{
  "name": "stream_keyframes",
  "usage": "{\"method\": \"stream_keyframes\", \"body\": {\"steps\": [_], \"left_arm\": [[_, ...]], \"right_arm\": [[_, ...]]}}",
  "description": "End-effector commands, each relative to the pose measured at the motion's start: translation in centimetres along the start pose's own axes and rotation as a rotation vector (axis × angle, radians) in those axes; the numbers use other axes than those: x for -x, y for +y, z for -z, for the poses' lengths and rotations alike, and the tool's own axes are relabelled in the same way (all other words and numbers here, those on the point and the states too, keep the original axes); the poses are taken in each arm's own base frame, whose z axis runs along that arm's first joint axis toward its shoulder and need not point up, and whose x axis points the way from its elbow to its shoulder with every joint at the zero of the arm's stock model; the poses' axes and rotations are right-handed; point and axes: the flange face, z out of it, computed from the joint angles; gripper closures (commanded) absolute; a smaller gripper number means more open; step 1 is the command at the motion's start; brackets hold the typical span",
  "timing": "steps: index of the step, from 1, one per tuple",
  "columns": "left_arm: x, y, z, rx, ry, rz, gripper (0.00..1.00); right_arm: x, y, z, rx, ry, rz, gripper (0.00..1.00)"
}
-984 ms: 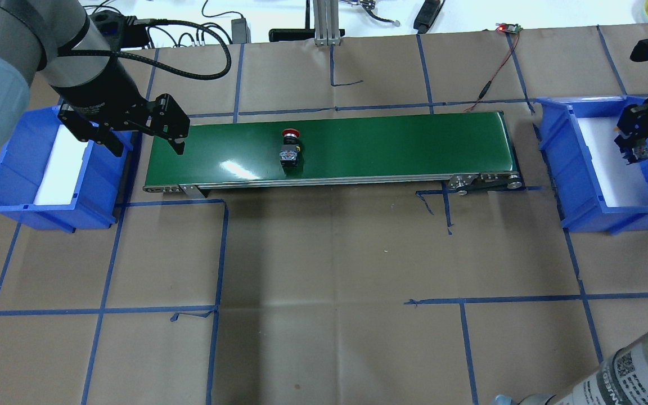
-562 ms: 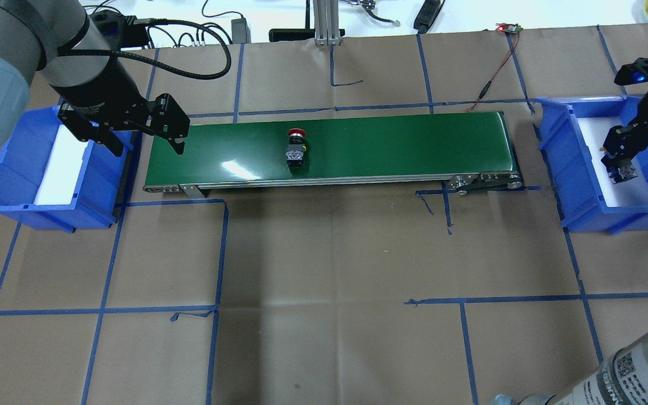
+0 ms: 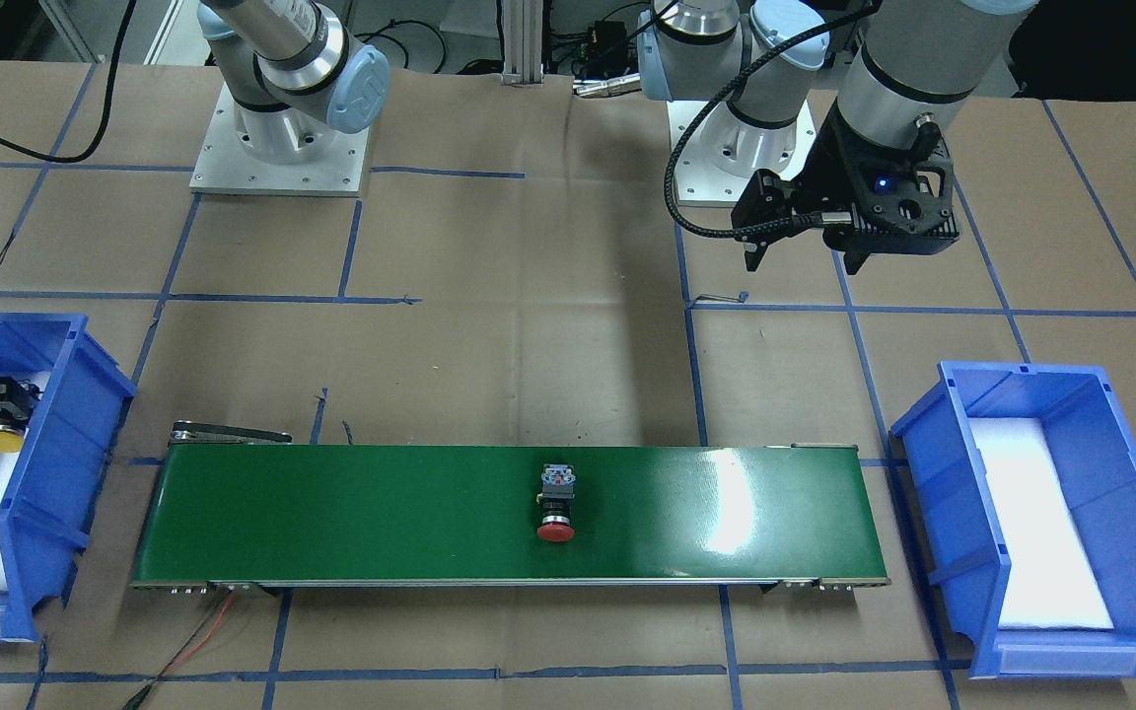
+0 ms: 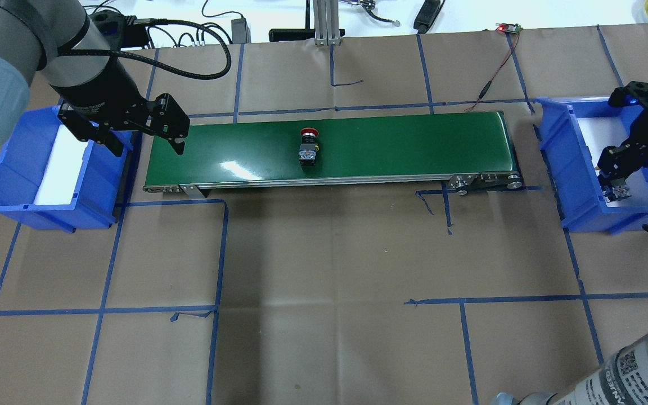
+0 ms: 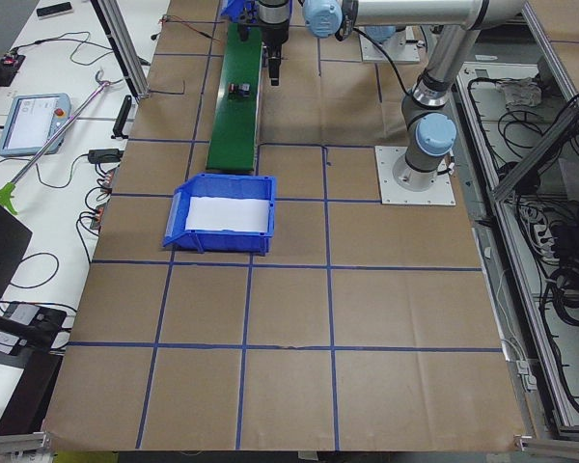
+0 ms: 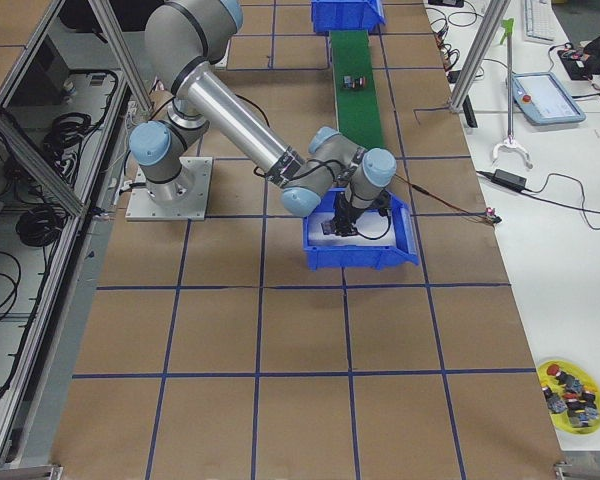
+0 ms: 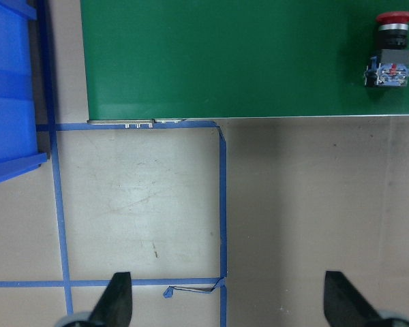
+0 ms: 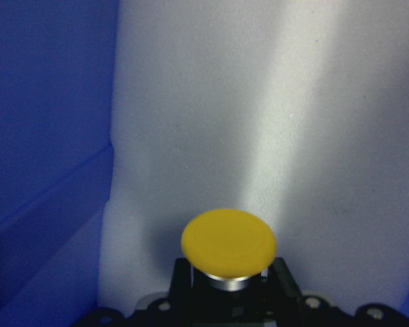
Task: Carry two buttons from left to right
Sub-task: 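Lower the yellow button into the bin and open the right gripper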
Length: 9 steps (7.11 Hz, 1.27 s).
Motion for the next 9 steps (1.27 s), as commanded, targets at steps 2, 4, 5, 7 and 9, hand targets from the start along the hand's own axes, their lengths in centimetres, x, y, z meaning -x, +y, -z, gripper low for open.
{"method": "stream_keyframes", "body": {"steps": [2, 4, 5, 7, 9], "left_arm": [[0.0, 0.0, 0.0, 0.000, 0.000, 0.000, 0.00], [0.0, 0.0, 0.0, 0.000, 0.000, 0.000, 0.00], [0.0, 0.0, 0.0, 0.000, 0.000, 0.000, 0.00], [0.0, 0.0, 0.0, 0.000, 0.000, 0.000, 0.00], [0.0, 0.0, 0.0, -0.002, 0.000, 0.000, 0.00]], "right_arm": [[0.1, 0.4, -1.4, 0.015, -0.014, -0.029, 0.04], [0.0, 0.4, -0.5, 0.004, -0.002, -0.040, 0.01], [-0.1, 0.3, 0.8, -0.015, 0.017, -0.055, 0.01], [-0.1, 0.4, 5.4, -0.061, 0.083, -0.075, 0.01], [1.8, -0.9, 11.9, -0.162, 0.154, -0.121, 0.00]]}}
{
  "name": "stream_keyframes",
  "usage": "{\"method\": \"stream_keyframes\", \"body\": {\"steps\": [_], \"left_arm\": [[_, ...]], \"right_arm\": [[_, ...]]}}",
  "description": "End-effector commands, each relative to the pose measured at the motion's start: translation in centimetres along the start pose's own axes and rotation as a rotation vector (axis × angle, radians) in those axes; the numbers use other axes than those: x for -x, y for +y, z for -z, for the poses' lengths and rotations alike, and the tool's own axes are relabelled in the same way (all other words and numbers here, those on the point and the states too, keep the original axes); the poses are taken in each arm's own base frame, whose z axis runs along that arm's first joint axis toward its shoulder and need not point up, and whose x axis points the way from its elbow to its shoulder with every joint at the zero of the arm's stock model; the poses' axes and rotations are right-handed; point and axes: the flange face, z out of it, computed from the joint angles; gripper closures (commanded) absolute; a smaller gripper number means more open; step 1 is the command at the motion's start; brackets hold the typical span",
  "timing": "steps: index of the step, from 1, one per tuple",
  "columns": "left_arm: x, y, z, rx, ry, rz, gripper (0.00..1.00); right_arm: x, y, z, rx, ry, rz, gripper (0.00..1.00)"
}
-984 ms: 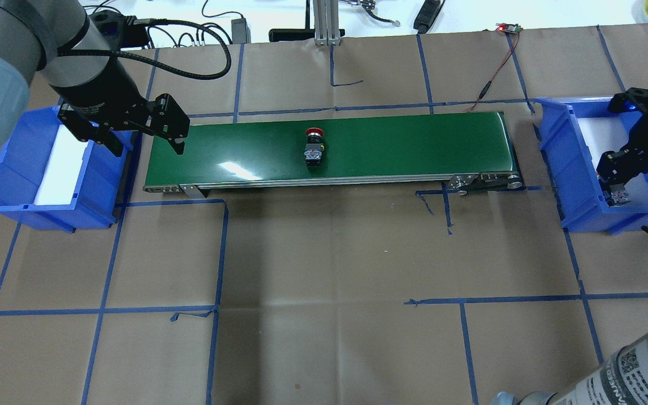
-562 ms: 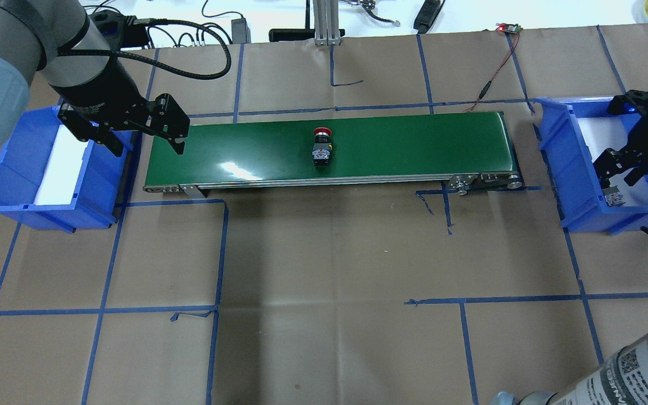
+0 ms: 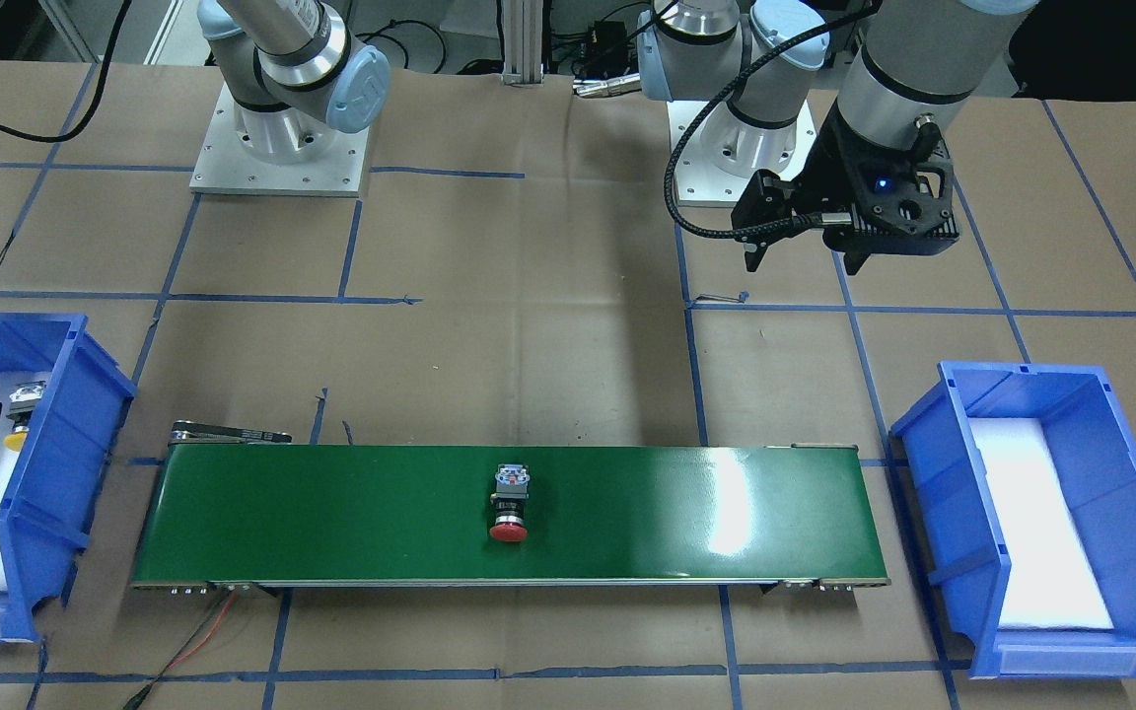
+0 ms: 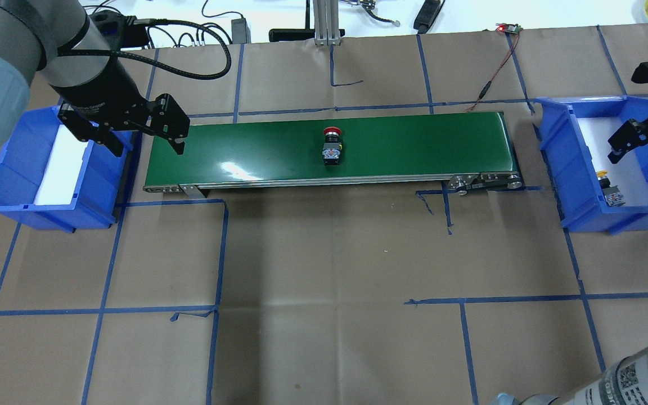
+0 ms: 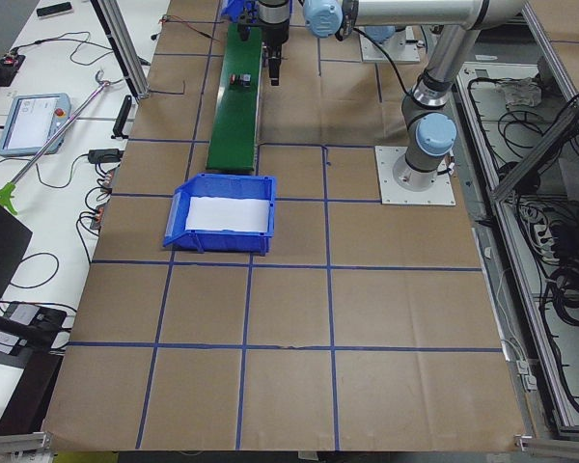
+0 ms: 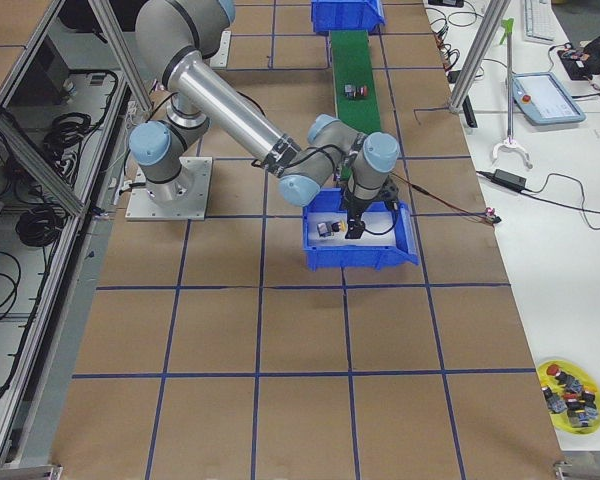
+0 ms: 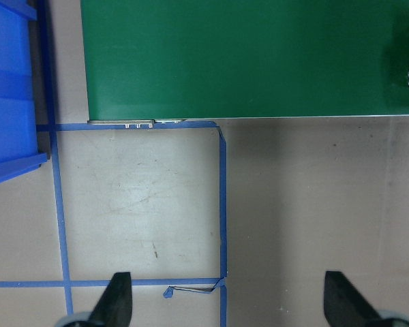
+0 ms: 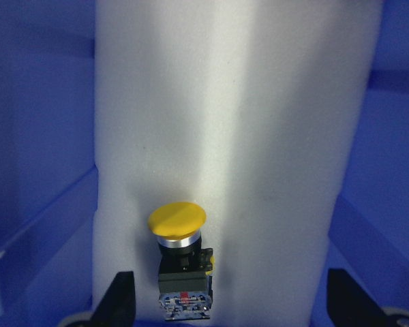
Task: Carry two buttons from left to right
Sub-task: 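Move the right gripper back over the red button on the conveyor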
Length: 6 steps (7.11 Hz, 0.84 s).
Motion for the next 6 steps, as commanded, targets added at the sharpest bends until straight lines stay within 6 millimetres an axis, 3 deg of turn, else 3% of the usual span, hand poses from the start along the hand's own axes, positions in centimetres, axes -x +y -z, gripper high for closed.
{"method": "stream_keyframes", "body": {"steps": [1, 2, 3, 5, 6], "left_arm": [[0.0, 0.0, -0.1, 0.002, 0.000, 0.002, 0.00], [0.0, 0.0, -0.1, 0.002, 0.000, 0.002, 0.00], [0.0, -0.1, -0.1, 0.002, 0.000, 0.002, 0.00], [-0.1, -0.1, -0.2, 0.003, 0.000, 0.002, 0.00], [0.0, -0.2, -0.2, 0.003, 0.000, 0.003, 0.00]], "right_arm": [[3.9, -3.6, 8.1, -0.132, 0.085, -0.010, 0.00], [7.9, -5.9, 12.1, -0.173, 0.104, 0.058, 0.00], [12.9, -7.6, 14.8, -0.191, 0.072, 0.111, 0.00], [22.4, -8.7, 16.7, -0.208, -0.073, -0.069, 0.00], [28.6, -8.6, 16.9, -0.192, -0.085, -0.096, 0.00]]}}
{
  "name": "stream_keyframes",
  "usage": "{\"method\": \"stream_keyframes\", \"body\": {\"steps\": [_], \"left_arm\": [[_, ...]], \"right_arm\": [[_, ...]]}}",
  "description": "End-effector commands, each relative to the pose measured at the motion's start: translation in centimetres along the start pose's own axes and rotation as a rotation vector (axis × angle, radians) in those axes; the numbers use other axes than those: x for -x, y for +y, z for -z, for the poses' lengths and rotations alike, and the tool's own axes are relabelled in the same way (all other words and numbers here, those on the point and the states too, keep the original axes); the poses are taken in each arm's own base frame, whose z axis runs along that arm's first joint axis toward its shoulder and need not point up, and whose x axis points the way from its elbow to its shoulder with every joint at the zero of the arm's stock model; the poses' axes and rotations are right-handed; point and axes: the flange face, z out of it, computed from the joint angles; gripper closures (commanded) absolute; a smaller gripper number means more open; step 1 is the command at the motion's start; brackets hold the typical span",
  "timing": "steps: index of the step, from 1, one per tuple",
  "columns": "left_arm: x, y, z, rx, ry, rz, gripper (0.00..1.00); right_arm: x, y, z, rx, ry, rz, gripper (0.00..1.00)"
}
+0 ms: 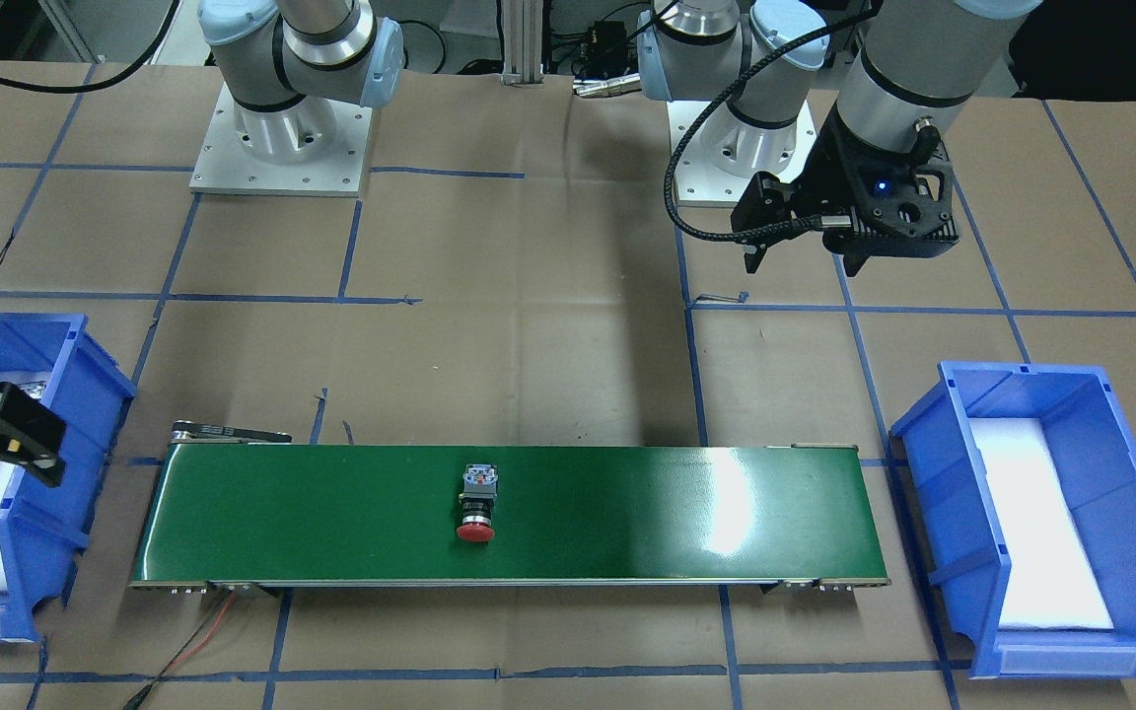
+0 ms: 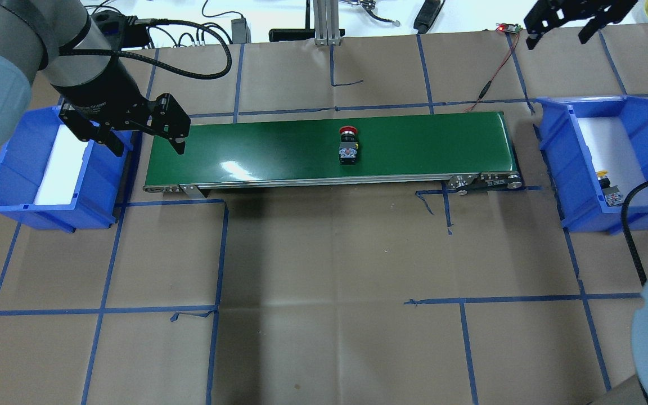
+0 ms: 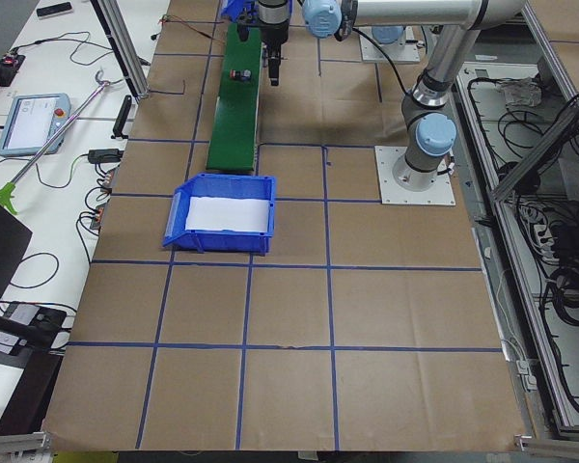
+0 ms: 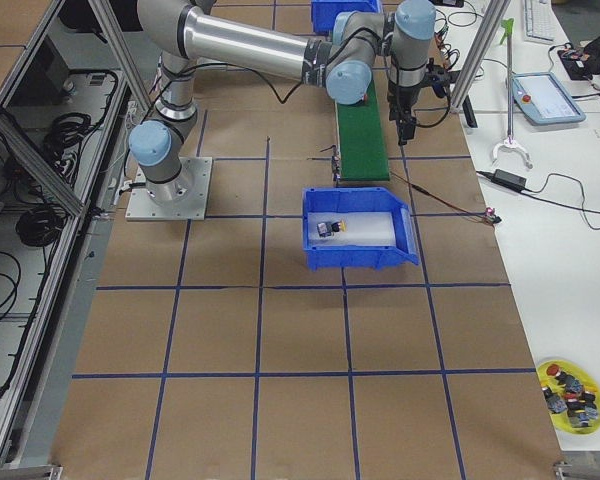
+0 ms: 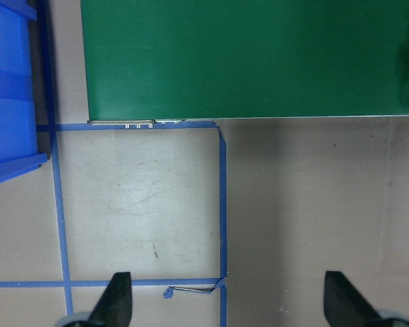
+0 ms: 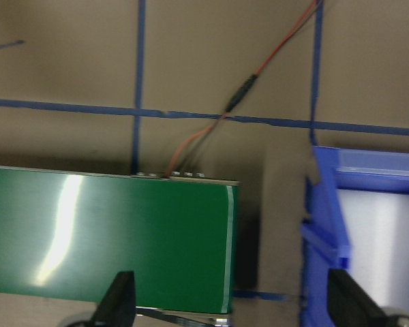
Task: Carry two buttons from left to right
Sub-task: 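Move the right gripper back over the red button on the conveyor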
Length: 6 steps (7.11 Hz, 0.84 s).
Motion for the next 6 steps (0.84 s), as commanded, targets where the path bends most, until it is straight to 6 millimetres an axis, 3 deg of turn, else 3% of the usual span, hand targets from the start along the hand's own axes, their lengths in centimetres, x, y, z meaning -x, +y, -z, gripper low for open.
{"method": "stream_keyframes", "body": {"steps": [1, 3, 4, 6], "left_arm": [[0.0, 0.0, 0.0, -0.001, 0.000, 0.001, 0.00], [0.0, 0.0, 0.0, -0.001, 0.000, -0.001, 0.00], [0.0, 0.0, 0.0, -0.001, 0.000, -0.001, 0.00], [0.0, 0.0, 0.0, -0.001, 0.000, -0.001, 0.00]], "right_arm": [[10.3, 0.8, 0.1, 0.024, -0.025, -0.084, 0.00], [15.1, 3.4, -0.6, 0.047, -0.031, -0.046, 0.00], [15.3, 6.0, -2.1, 0.077, -0.042, -0.038, 0.00], [15.2, 6.8, -4.2, -0.023, -0.034, -0.031, 0.00]]}}
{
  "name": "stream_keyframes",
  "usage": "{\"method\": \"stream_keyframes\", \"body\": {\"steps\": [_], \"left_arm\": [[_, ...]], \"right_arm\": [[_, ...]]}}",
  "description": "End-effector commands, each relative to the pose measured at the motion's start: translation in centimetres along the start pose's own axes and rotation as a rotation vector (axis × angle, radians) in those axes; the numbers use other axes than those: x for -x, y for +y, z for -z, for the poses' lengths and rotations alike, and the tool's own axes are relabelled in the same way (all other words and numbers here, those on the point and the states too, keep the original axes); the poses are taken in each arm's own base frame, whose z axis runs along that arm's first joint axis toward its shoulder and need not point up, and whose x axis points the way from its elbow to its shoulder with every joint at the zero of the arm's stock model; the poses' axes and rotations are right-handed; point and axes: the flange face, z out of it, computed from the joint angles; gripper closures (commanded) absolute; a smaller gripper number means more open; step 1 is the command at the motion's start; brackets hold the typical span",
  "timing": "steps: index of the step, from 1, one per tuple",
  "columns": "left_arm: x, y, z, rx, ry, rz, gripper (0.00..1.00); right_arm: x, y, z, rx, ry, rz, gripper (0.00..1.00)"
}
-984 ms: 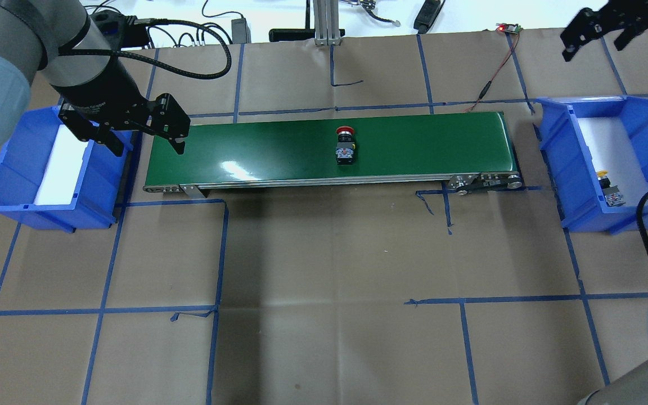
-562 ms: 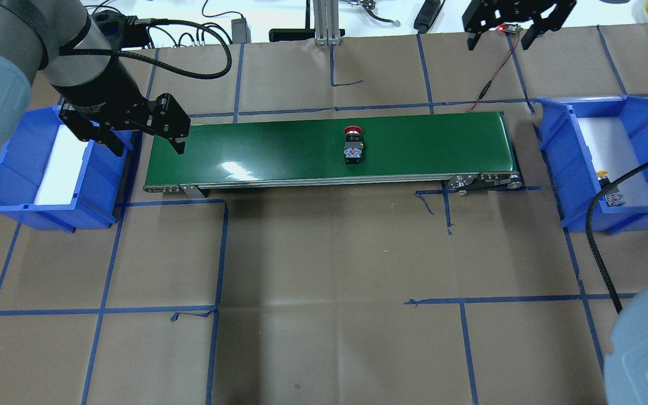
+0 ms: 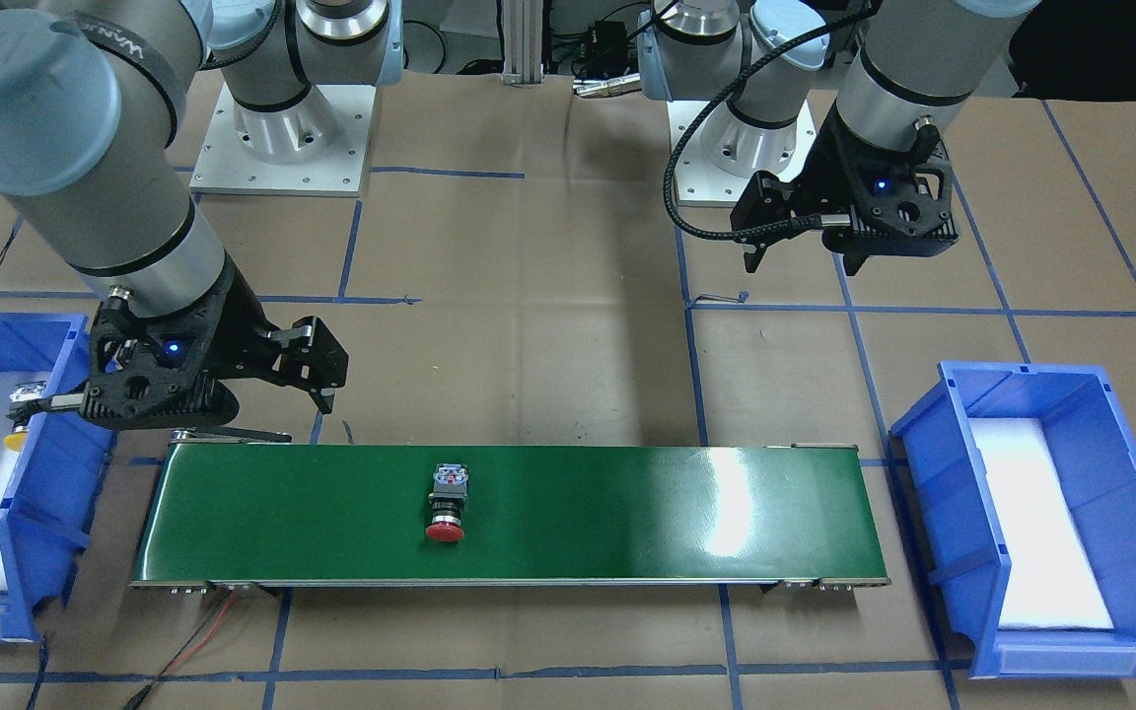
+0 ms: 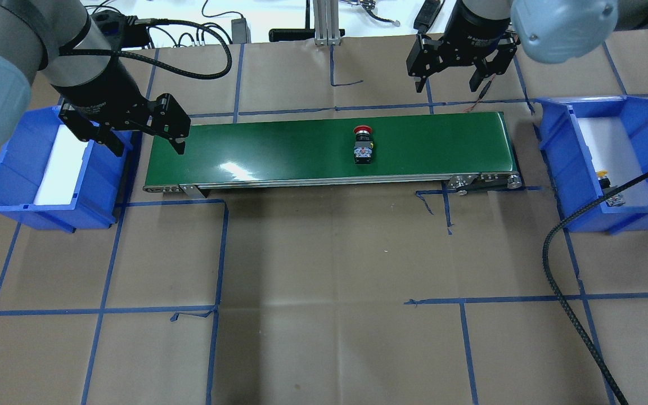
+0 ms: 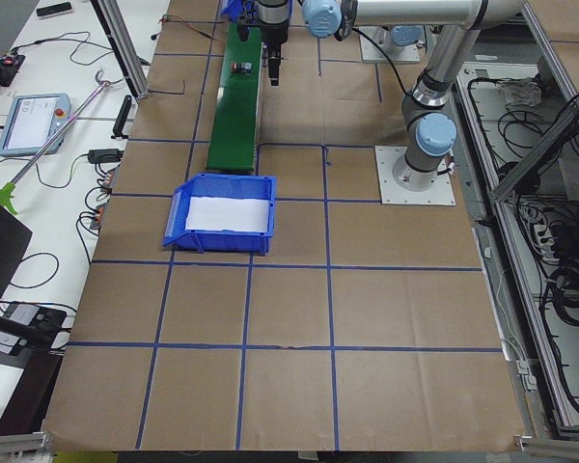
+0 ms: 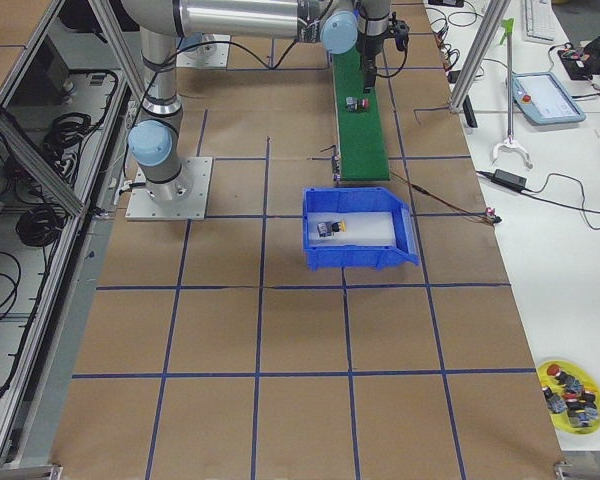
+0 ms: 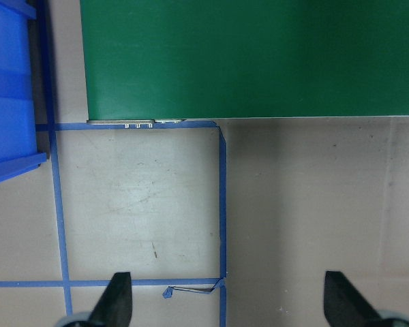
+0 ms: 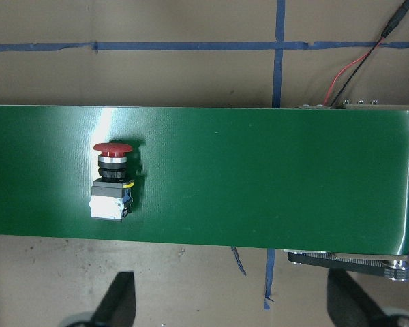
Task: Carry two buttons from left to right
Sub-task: 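Move the right gripper back over the red button on the conveyor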
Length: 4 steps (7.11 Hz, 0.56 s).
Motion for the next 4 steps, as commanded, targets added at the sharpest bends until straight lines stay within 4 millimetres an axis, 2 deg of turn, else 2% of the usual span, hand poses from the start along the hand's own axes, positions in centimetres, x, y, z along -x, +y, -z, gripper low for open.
{"method": "stream_keyframes", "body": {"steps": [1, 2, 4], "left_arm": [[0.0, -0.1, 0.0, 0.000, 0.000, 0.000, 0.00], [0.1, -0.1, 0.0, 0.000, 0.000, 0.001, 0.00], [0.1, -0.2, 0.1, -0.002, 0.000, 0.001, 0.00]], "right_arm": [[-0.1, 0.5, -2.1, -0.099, 0.003, 0.008, 0.00], [-0.4, 1.2, -4.6, -0.069, -0.001, 0.000, 0.00], [-0.7, 1.3, -5.9, -0.045, 0.001, -0.009, 0.00]]}}
